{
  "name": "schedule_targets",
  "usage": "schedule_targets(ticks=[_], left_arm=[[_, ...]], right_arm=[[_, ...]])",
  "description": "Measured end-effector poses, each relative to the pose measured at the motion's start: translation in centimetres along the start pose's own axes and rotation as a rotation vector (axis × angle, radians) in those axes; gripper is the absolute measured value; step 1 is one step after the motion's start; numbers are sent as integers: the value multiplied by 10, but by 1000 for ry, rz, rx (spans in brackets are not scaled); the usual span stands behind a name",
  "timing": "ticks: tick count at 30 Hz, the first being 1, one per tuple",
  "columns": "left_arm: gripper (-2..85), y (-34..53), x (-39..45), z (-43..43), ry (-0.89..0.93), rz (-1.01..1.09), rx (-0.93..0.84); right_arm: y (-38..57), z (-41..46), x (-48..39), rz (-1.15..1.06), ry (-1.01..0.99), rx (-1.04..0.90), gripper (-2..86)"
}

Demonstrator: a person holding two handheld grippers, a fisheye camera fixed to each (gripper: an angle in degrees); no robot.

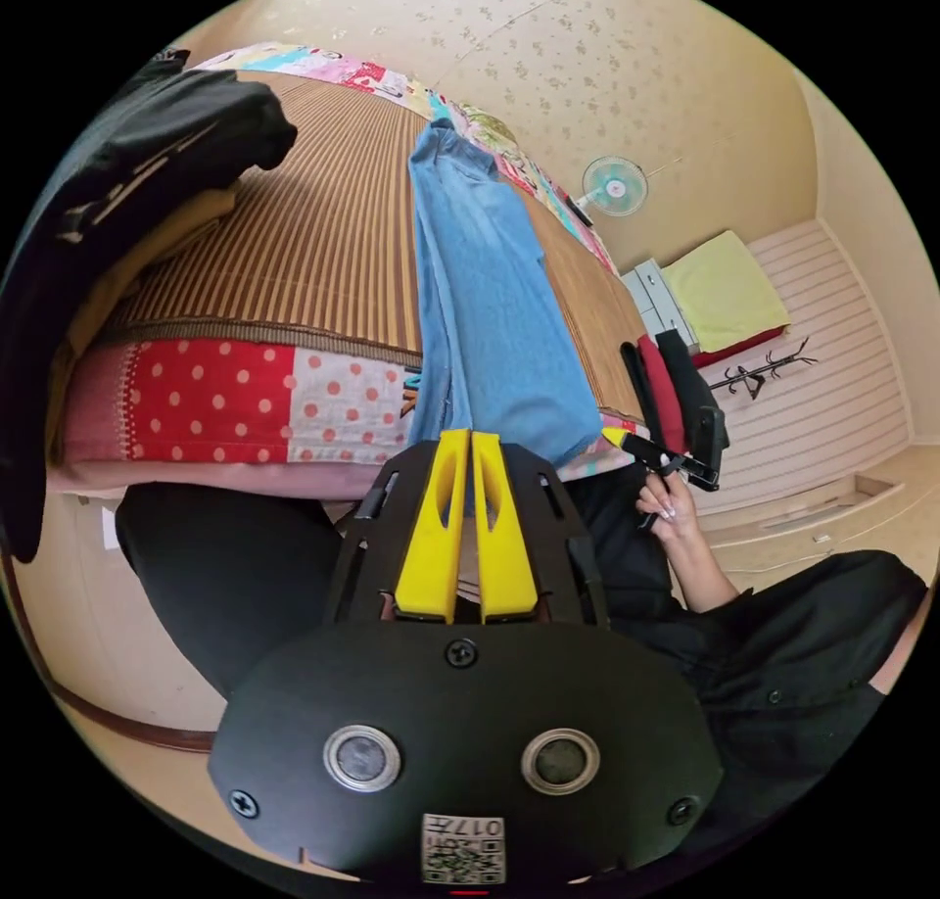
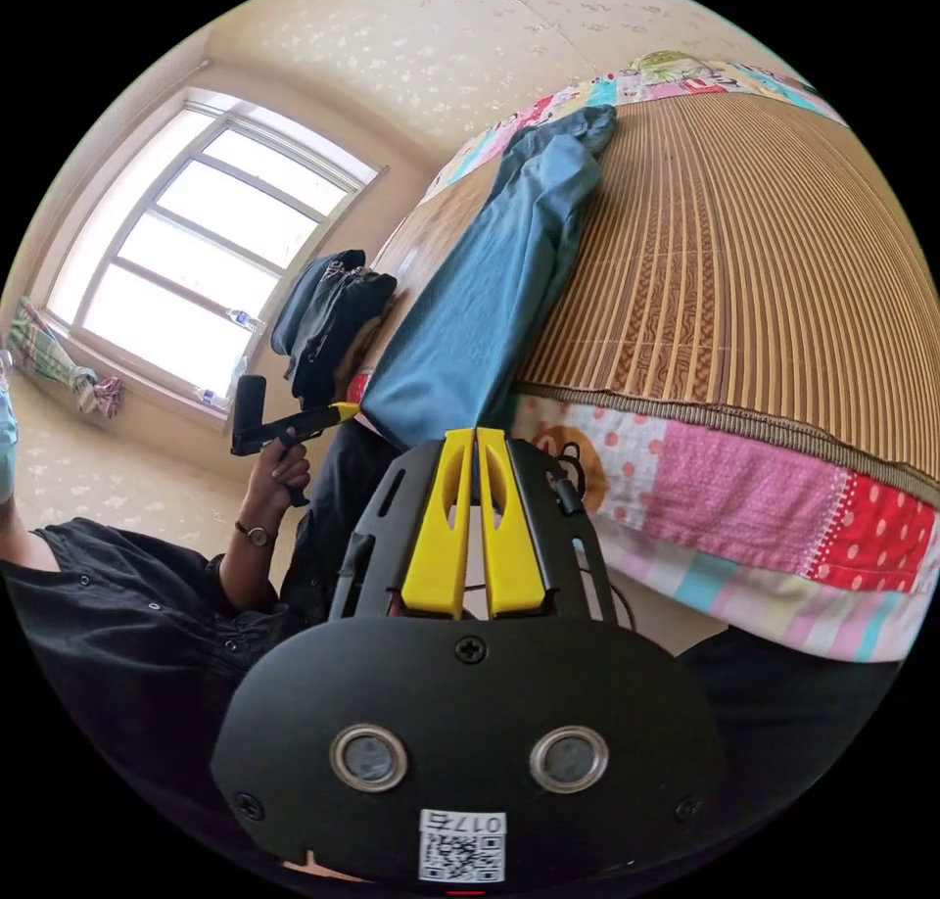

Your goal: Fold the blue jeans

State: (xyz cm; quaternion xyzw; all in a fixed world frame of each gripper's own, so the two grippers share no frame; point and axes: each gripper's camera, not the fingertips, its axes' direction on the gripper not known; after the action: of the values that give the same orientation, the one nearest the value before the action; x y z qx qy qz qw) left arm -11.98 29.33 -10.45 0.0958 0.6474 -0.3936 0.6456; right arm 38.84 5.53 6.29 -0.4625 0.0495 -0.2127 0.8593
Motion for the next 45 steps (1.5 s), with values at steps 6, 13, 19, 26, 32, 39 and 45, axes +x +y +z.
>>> schedule_targets(ticks=[6, 13, 19, 26, 32, 39, 45], left_arm=[[-9, -2, -27, 14, -7, -58, -81], [58, -12, -26, 7, -69, -49, -54], [98, -31, -34, 5, -17, -5, 10], [10, -45, -52, 26, 56, -38, -103], [-5, -28, -87, 13, 314, -155, -173], [22, -22, -78, 19, 131, -148, -197], [66, -40, -67, 2, 96, -58, -79]], right_arm=[[2, 5, 1, 11, 64, -78, 9], [-15, -7, -6, -53, -20, -165, 39], [-24, -27, 13, 15, -19, -59, 101], [-36, -35, 26, 43, -214, -70, 34], [-18, -87, 6, -133, -288, -80, 17], [-8, -51, 8, -49, 91, -334, 30], [-16, -81, 16, 7, -120, -75, 58]])
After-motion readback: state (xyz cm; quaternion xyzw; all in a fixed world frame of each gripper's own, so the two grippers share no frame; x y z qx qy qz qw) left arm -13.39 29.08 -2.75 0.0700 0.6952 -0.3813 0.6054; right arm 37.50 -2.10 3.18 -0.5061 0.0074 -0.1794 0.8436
